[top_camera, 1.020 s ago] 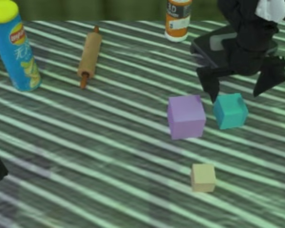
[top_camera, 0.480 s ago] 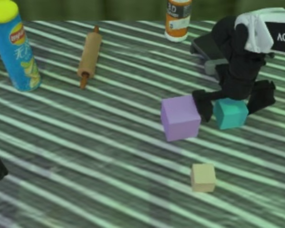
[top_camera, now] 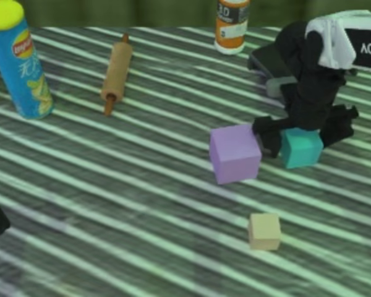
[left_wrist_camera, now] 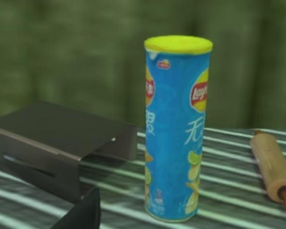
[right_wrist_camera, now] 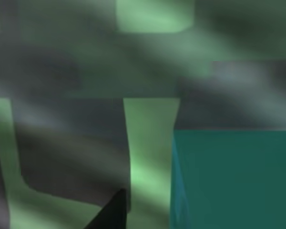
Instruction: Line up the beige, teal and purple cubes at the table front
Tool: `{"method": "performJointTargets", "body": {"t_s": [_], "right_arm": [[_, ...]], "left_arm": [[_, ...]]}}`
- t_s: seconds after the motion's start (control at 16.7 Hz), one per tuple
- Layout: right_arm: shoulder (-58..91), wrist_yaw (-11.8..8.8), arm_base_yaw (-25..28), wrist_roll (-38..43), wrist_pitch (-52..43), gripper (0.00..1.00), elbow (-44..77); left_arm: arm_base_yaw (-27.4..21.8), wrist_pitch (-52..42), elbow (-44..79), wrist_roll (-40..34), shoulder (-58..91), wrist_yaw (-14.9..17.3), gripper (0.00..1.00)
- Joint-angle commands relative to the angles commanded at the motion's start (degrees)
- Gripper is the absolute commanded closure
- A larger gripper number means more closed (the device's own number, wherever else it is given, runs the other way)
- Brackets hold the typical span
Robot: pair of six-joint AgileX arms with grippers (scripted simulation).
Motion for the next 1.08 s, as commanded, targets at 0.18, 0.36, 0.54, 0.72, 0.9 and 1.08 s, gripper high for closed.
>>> {"method": "performJointTargets", "body": {"t_s": [0.18,0.36,0.54,0.72,0.9,1.08], "right_arm": [[0.0,0.0,0.0,0.0,0.0,0.68,0.0],[0.0,0.0,0.0,0.0,0.0,0.90,0.0],[0.0,0.0,0.0,0.0,0.0,1.00,0.0],[0.0,0.0,0.0,0.0,0.0,1.00,0.0],[0.0,0.0,0.0,0.0,0.0,1.00,0.0],[-1.3,0.2,0.0,-0.1,-1.3,1.00,1.2]], "left_arm": [[0.0,0.0,0.0,0.0,0.0,0.0,0.00],[0.0,0.0,0.0,0.0,0.0,0.0,0.00],[0.0,0.0,0.0,0.0,0.0,0.0,0.00],[0.0,0.0,0.0,0.0,0.0,0.0,0.00],[0.0,0.0,0.0,0.0,0.0,0.0,0.00],[0.0,0.0,0.0,0.0,0.0,0.0,0.00]]}}
